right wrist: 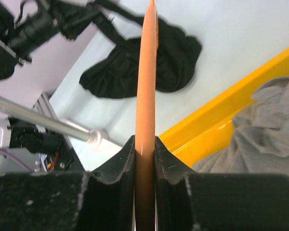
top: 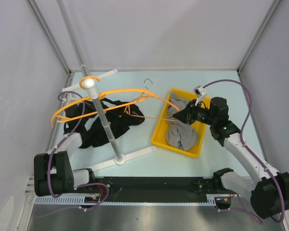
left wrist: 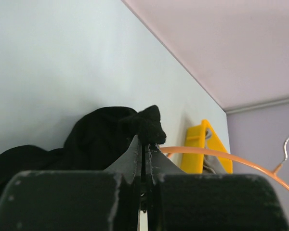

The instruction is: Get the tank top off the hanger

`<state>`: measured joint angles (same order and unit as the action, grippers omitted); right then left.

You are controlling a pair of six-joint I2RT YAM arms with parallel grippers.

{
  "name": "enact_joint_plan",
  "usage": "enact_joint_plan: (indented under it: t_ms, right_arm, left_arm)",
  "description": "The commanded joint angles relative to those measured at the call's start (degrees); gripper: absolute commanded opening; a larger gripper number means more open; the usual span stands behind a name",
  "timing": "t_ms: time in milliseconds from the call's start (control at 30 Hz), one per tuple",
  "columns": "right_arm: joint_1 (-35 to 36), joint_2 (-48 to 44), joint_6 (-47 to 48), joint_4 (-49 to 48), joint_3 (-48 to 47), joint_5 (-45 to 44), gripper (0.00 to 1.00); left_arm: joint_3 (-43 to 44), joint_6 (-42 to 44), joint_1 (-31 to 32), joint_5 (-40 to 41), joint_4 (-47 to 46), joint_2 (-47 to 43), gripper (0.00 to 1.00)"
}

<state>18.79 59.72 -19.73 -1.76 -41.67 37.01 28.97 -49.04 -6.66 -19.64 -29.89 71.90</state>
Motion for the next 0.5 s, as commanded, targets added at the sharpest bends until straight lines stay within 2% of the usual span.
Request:
enact_joint_plan:
  t_ms: [0,100,233,467]
  right_arm:
    - [-4.98,-3.30,-3.21,-8.61,-1.91,0.08,0.00]
    - [-7.71,-0.76,-5.32,-9.93,-8.56,-0.89,0.00]
    - [-8.15,9.41,-2.17,-9.31,-20.19,-0.45,0.00]
    - [-8.33,25.59,1.79,-15.74,-38.29,9.12,0.00]
  left_arm:
    - [-1.55,0.08,-0.99,9.41,8.07,-9.55,0.00]
    - [-4.18,-1.49,-1.08,12.60,12.74,-14.92,0.00]
    - [-7.52,-4.83,-1.08,11.39,17.23,-18.10,0.00]
    - [-15.60,-10.82,-0.99,10.93,21.26,-24.68,0.00]
